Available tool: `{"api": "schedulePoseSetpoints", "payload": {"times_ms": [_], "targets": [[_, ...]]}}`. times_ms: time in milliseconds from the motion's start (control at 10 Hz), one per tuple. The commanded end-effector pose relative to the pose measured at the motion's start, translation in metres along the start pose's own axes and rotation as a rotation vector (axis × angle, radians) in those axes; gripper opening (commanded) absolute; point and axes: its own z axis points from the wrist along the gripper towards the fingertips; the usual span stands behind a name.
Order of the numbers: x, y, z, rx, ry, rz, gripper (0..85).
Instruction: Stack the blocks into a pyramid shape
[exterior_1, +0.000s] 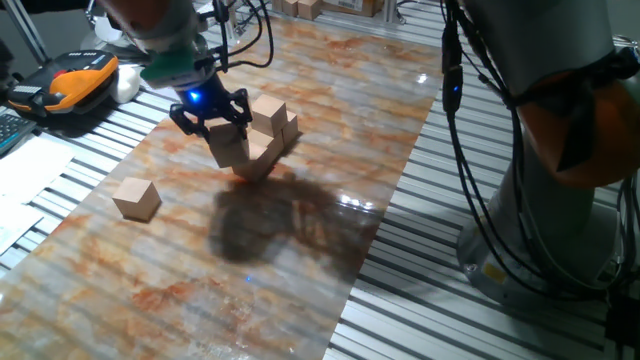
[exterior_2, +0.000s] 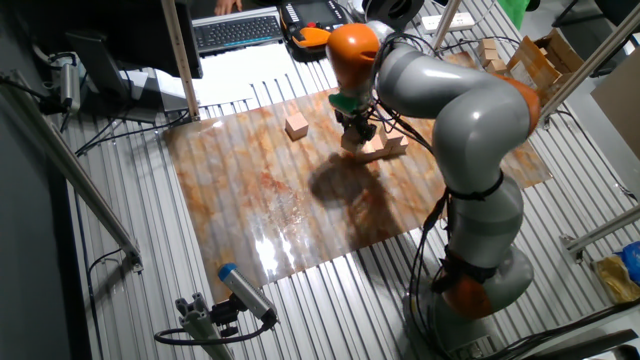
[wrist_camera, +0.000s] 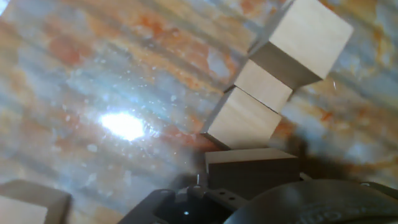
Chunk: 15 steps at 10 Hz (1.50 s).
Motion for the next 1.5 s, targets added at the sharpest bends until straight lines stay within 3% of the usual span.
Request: {"api": "schedulePoseSetpoints", "payload": {"times_ms": [0,100,400,600,900,1200,1300,1400], "targets": [[-0.0001,-0.0003,0.0,0.006,0.118,0.99,0.0],[-0.0007,0.0005,0.0005,-0.015,0.12,0.981,0.0],[-0.0003,-0.0026,0.0024,-0.03,0.124,0.931,0.0],[0.0,-0.0045,0.0036,0.011,0.112,0.904,0.0],[-0.0016,-0.0026,0.0072,0.035,0.106,0.883,0.0],[-0.0017,-0.0029,0.0076,-0.004,0.116,0.858,0.0],[-0.0017,-0.0029,0.0076,0.006,0.112,0.852,0.0],[-0.0017,-0.0029,0.0076,-0.011,0.117,0.846,0.0]]}}
